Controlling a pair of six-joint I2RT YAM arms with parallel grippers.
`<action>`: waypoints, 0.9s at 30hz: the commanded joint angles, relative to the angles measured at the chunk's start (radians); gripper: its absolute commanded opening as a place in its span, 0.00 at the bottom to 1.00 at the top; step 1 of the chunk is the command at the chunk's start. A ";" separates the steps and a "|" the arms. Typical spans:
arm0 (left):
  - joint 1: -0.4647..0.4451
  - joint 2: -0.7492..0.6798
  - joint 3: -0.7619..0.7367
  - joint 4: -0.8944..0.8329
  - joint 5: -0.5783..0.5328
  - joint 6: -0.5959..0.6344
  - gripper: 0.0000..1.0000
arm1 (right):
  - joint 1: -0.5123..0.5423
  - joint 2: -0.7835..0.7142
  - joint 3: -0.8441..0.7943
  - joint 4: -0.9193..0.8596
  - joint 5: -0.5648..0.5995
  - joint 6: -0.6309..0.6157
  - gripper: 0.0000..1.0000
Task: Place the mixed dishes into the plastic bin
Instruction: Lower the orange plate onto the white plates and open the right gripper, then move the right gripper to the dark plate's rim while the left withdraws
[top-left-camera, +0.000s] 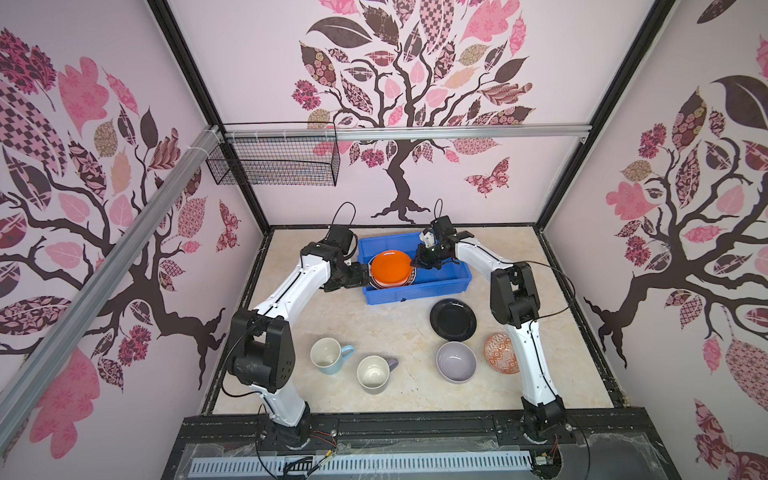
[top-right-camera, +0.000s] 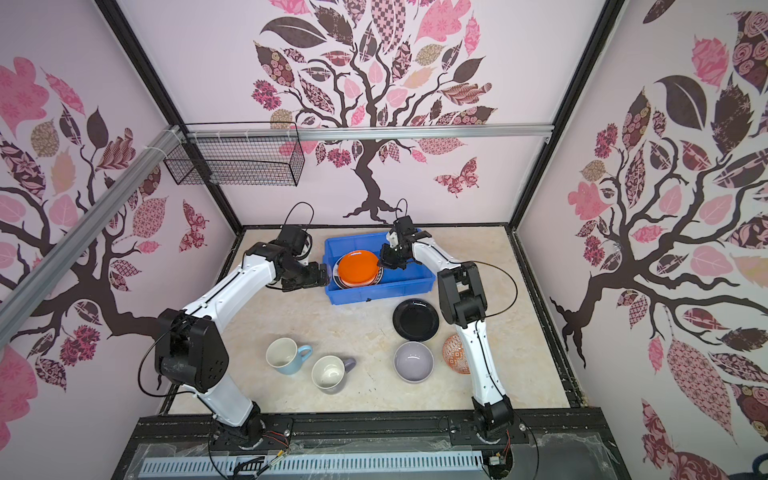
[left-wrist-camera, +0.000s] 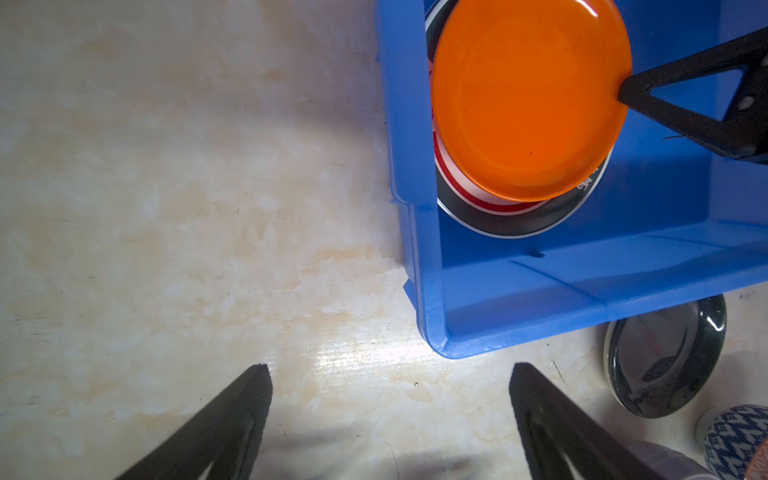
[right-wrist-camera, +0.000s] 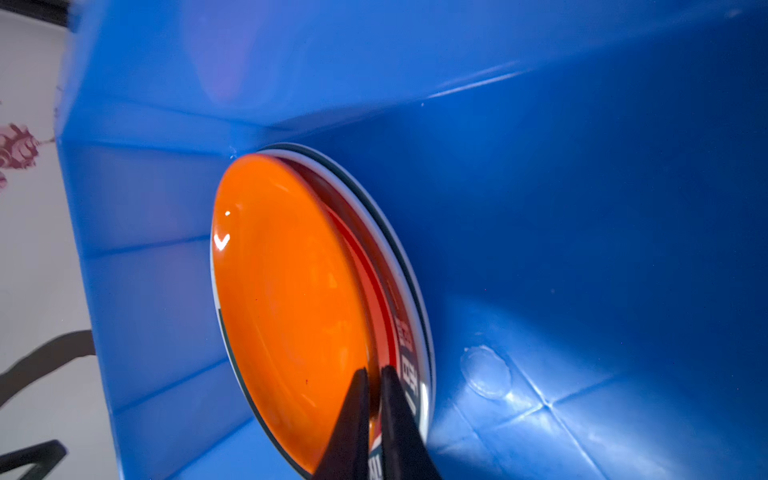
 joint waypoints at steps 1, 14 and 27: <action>0.005 -0.029 -0.024 0.004 0.012 0.005 0.94 | 0.004 -0.004 0.039 -0.058 0.024 -0.032 0.29; -0.005 -0.120 -0.093 0.014 0.067 0.006 0.95 | -0.042 -0.300 -0.090 -0.161 0.071 -0.110 0.41; -0.306 -0.130 -0.037 -0.006 0.066 0.036 0.94 | -0.162 -0.891 -0.843 -0.110 0.233 -0.131 0.36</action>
